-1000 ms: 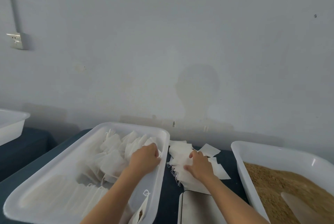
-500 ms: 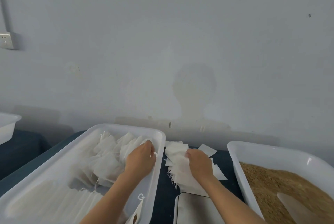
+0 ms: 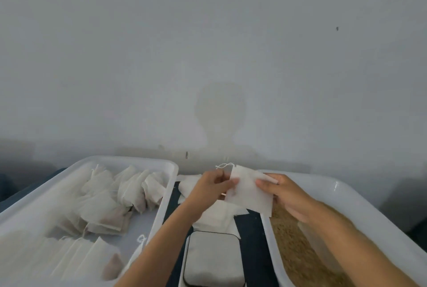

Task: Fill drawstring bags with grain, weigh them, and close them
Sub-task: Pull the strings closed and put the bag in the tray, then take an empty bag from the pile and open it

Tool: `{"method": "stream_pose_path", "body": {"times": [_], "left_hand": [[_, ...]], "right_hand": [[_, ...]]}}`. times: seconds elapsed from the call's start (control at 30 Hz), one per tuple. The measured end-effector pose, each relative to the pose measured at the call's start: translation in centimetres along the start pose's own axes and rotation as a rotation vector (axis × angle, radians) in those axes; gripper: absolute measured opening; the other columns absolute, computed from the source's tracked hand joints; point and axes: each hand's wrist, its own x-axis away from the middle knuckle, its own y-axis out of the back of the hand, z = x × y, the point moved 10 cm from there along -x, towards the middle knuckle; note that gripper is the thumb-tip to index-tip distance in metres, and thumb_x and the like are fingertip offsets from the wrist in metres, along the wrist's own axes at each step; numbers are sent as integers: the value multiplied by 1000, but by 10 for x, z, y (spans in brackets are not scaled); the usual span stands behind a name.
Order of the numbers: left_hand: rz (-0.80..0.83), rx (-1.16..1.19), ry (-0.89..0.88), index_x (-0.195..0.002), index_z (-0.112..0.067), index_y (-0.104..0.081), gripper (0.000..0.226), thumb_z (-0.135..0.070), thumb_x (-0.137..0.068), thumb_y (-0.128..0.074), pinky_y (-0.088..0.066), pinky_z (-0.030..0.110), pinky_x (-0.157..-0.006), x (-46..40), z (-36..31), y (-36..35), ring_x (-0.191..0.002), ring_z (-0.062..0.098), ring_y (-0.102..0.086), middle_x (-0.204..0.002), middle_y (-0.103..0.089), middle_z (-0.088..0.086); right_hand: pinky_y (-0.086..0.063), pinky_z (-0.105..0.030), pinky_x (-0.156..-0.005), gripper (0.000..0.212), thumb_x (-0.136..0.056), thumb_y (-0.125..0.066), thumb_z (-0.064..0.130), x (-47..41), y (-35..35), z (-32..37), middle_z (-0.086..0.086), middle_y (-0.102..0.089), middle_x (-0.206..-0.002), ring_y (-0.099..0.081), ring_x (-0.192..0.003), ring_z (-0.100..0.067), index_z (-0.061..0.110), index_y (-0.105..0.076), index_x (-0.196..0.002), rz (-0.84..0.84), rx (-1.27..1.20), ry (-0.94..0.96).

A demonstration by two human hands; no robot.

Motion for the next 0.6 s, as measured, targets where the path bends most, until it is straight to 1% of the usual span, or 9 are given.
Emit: {"method": "stream_pose_path", "body": {"times": [0.07,0.13,0.2,0.3,0.37,0.43,0.5,0.53,0.6], "left_hand": [[48,1,-3,-76,-8,-56,19,-19,-91,-61,-49,16,-57,1,-1,-30,-61,6,-60,-70,-61,0],[105,-22,21,-70,-14,-51,24,-20,-92,-59,-46,14,-52,2,4,-62,-54,2,-55,-62,-56,-6],[152,-27,54,-69,-13,-47,27,-19,-93,-57,-45,14,-51,0,14,-93,-49,2,-51,-61,-51,-3],[196,-70,76,-64,-15,-44,32,-21,-94,-56,-45,15,-51,-3,26,-137,-48,2,-51,-58,-50,-4],[215,-88,66,-61,-17,-43,35,-21,-93,-57,-44,13,-50,-4,30,-162,-43,-1,-49,-52,-47,-9],[229,-84,50,-62,-18,-45,33,-22,-93,-57,-45,12,-52,-5,31,-182,-44,-3,-49,-53,-48,-9],[247,-23,60,-68,-15,-49,28,-22,-95,-53,-47,15,-54,-6,30,-193,-51,2,-54,-62,-53,-4],[268,19,73,-72,-13,-51,26,-22,-97,-49,-48,17,-55,-6,30,-198,-57,6,-56,-67,-56,0],[300,100,84,-77,-13,-55,29,-23,-100,-41,-50,20,-58,-4,28,-205,-63,11,-59,-72,-59,3]], "right_hand": [[-49,-33,-76,36,-81,-60,29,17,21,-21,-12,-69,-99,-64,-90,-24,6,-65,-109,-24,-50,-70],[-53,-37,-82,29,-84,-61,28,34,40,-42,-10,-71,-102,-66,-93,-25,12,-66,-108,-44,-50,-118],[-55,-39,-87,19,-88,-62,26,49,60,-60,-8,-71,-100,-67,-93,-23,14,-66,-103,-107,78,-145],[-51,-27,-79,14,-87,-65,24,67,98,-68,2,-63,-95,-61,-90,-13,17,-57,-97,-387,496,-93],[-44,-20,-69,13,-88,-64,23,75,112,-57,3,-57,-85,-56,-80,-11,17,-53,-89,-527,578,19],[-38,-16,-56,20,-91,-59,24,79,119,-53,3,-52,-68,-50,-62,-13,15,-52,-74,-544,525,78],[-38,-14,-49,29,-91,-56,29,78,117,-61,4,-50,-56,-48,-52,-13,12,-56,-67,-496,301,49],[-40,-16,-49,32,-90,-56,32,76,115,-70,0,-53,-57,-51,-52,-14,8,-61,-70,-469,179,2],[-48,-29,-60,37,-88,-57,35,73,109,-85,-11,-59,-68,-58,-63,-22,-1,-65,-86,-420,-14,-92]]}}
